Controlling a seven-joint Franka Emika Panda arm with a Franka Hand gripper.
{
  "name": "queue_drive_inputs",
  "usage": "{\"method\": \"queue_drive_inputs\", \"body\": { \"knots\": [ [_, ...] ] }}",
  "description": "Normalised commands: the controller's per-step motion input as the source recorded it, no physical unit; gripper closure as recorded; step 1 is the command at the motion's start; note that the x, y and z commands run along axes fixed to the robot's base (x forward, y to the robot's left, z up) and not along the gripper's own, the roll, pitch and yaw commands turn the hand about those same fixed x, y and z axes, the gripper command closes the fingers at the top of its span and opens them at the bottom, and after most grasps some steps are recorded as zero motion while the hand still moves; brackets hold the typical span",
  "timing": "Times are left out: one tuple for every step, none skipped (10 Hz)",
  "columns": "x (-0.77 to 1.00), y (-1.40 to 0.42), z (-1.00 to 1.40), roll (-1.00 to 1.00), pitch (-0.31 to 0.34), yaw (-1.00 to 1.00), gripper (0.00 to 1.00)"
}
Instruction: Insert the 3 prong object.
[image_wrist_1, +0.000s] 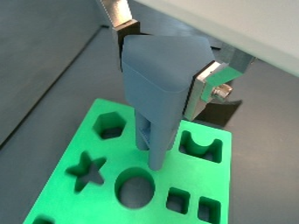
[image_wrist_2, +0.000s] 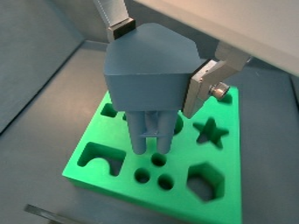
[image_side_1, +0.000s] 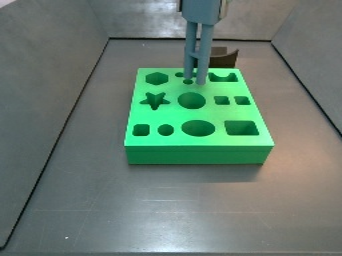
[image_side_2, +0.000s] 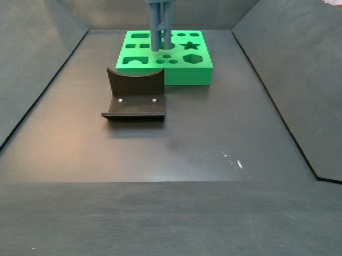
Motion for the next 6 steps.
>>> {"method": "queue_drive_inputs", "body": {
  "knots": [
    [0.08,0.15,-0.05,0.2,0.066,-0.73,1.0],
    [0.0,0.17,0.0,0.25,0.087,-0.61,1.0],
    [-0.24,0.32,-0.05,0.17,0.019,-0.35,1.0],
    [-0.28,0.34,-0.16,0.07,-0.003,-0.1,1.0],
    [-0.36,0.21,-0.18,0.04,-0.033,-0.23,1.0],
    [-0.31,0.03,-0.18,0.0,-0.096,-0.21,1.0]
  ]
}}
